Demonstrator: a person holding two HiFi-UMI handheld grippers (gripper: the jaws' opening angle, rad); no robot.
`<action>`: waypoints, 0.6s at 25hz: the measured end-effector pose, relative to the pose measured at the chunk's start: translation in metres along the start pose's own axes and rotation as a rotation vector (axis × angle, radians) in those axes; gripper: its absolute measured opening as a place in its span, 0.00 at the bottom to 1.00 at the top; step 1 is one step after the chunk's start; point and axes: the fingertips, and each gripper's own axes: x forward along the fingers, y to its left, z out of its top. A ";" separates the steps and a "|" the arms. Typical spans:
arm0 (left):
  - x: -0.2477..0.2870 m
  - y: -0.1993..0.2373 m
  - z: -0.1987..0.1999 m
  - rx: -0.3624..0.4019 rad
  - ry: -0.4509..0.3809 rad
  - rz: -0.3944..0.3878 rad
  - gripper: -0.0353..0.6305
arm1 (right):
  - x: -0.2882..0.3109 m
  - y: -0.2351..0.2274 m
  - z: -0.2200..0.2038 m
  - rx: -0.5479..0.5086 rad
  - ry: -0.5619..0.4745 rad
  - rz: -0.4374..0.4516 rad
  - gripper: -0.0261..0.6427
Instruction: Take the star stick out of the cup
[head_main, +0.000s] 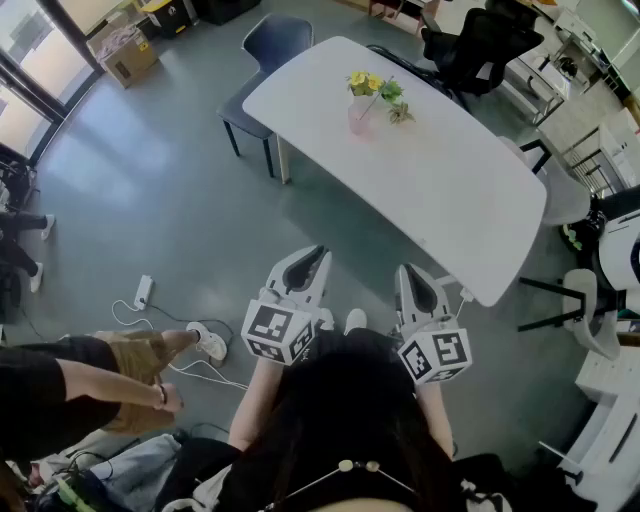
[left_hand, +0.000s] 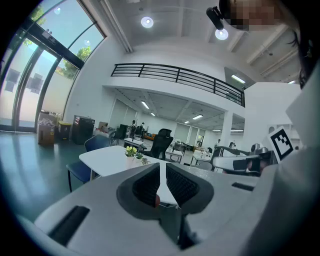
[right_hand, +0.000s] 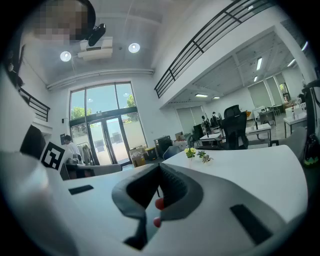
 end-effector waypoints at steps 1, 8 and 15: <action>0.001 0.000 0.000 0.000 0.001 -0.001 0.12 | 0.001 0.000 0.000 0.000 0.001 -0.001 0.04; 0.002 0.003 0.002 0.001 0.001 -0.005 0.12 | 0.004 0.000 -0.001 0.002 0.005 -0.005 0.04; 0.000 0.009 0.006 0.000 -0.005 -0.004 0.12 | 0.009 0.005 0.000 0.025 0.002 0.005 0.04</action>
